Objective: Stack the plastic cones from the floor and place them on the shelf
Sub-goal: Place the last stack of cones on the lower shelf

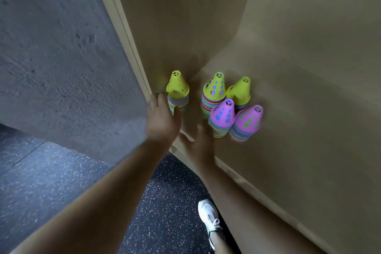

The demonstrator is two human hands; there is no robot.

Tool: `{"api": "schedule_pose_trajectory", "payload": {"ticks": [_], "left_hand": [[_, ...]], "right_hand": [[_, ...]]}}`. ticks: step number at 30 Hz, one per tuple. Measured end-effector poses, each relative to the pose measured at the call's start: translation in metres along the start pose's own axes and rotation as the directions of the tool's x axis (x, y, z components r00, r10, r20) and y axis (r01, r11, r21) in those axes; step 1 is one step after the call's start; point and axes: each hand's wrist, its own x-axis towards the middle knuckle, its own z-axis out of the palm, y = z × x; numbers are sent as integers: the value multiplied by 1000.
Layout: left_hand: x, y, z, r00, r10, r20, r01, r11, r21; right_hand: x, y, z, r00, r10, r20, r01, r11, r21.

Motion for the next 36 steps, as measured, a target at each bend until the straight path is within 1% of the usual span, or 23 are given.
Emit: {"api": "schedule_pose_trajectory", "payload": {"ticks": [1, 3, 5, 7, 10, 12, 14, 16, 17, 20, 23, 27, 29, 30, 33, 36], "left_hand": [[-15, 6, 0, 999, 29, 22, -28, 998, -59], [-43, 21, 5, 989, 95, 115, -75, 982, -172], [-59, 41, 11, 974, 147, 171, -103, 965, -240], [-61, 63, 16, 972, 175, 156, -125, 949, -289], [-50, 92, 25, 972, 198, 128, -147, 933, -328], [-41, 105, 30, 968, 181, 174, -122, 944, -305], [-36, 111, 37, 961, 163, 222, -109, 965, -237], [-31, 111, 41, 961, 162, 222, -124, 977, -174], [-28, 110, 42, 964, 161, 212, -127, 978, -168], [-26, 106, 41, 974, 141, 179, -96, 966, -239], [-32, 94, 38, 985, 97, 143, -52, 955, -292], [-40, 79, 28, 988, -29, 151, 81, 931, -356], [-42, 71, 23, 986, -84, 143, 135, 906, -401], [-42, 68, 20, 985, -108, 136, 156, 894, -420], [-45, 58, 14, 978, -145, 148, 197, 867, -457], [-45, 53, 4, 975, -144, 170, 207, 869, -451]], "right_hand": [[-15, 15, -8, 999, 25, 21, -25, 1000, 4], [-35, 39, -29, 997, 59, 43, -59, 998, 4], [-35, 56, -41, 993, 82, 88, -87, 995, 48], [-27, 76, -49, 993, 61, 97, -70, 994, 89], [-29, 48, -88, 994, 9, 107, -24, 989, 144], [-26, 31, -107, 993, -23, 115, 2, 983, 183], [-24, 25, -118, 981, -79, 178, 41, 977, 211], [-21, 28, -120, 968, -135, 213, 76, 961, 267], [-18, 33, -118, 965, -139, 222, 77, 960, 268], [-16, 43, -115, 955, -93, 281, 38, 980, 197], [-6, 38, -115, 955, -32, 295, -17, 987, 161], [13, 32, -105, 916, 101, 388, -162, 978, 129], [19, 36, -92, 917, 172, 360, -223, 969, 106], [21, 37, -84, 920, 185, 345, -245, 960, 137], [31, 66, -56, 944, 153, 293, -256, 900, 353], [29, 67, -48, 967, 106, 232, -194, 896, 400]]}}
